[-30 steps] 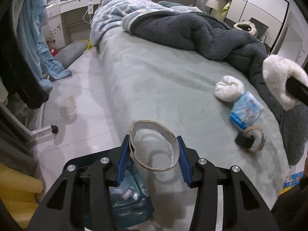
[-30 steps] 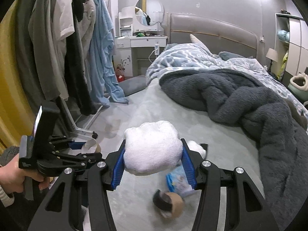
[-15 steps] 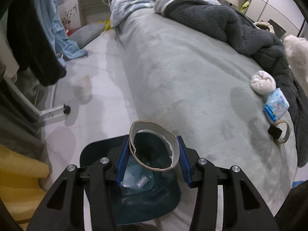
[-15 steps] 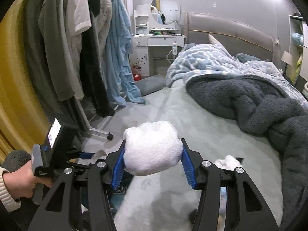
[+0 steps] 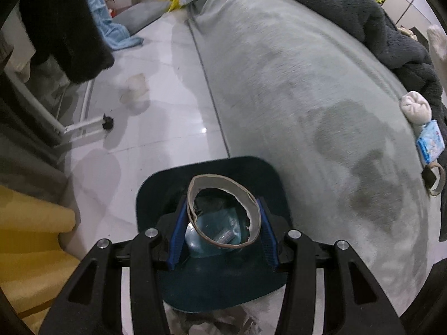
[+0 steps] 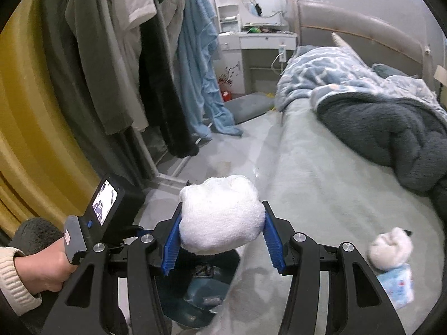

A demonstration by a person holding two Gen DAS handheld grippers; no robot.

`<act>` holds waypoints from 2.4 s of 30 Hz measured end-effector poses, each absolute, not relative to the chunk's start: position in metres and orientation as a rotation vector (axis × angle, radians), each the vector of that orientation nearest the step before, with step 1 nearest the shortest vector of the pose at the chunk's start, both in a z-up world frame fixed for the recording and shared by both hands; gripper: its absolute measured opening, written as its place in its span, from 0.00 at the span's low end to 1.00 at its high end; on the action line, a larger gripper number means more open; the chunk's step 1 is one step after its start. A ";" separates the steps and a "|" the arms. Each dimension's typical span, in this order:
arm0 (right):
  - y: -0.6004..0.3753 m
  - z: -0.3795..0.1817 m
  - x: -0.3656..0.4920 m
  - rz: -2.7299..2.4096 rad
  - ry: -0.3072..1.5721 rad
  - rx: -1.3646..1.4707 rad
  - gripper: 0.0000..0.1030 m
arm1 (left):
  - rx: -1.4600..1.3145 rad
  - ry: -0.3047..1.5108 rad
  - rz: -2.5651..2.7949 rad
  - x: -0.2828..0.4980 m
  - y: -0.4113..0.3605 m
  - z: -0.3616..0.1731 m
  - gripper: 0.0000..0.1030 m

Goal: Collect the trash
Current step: 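Carry tape and cloth ball to the bin and release both, then move both open tools back toward the bed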

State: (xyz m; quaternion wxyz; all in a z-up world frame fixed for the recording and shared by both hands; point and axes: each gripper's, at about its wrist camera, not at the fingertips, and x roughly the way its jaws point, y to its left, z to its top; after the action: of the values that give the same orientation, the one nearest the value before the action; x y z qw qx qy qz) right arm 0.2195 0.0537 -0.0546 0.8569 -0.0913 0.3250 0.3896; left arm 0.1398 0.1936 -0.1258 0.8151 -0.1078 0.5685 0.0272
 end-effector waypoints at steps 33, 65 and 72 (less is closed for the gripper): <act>0.148 -0.195 0.233 0.804 1.058 -0.383 0.52 | -0.312 1.119 0.038 0.115 0.257 -0.113 0.79; 0.148 -0.162 0.223 0.828 1.005 -0.376 0.83 | -0.236 0.574 -0.013 0.084 0.232 0.017 0.91; 0.112 -0.132 0.224 0.806 0.923 -0.332 0.83 | -0.225 0.518 -0.040 0.083 0.211 0.035 0.92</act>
State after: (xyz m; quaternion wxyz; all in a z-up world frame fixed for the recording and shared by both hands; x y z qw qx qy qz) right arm 0.2239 0.1121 -0.1324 0.8052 -0.1553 0.4311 0.3765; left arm 0.0834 0.2115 0.0354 0.9602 -0.1108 0.2558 -0.0195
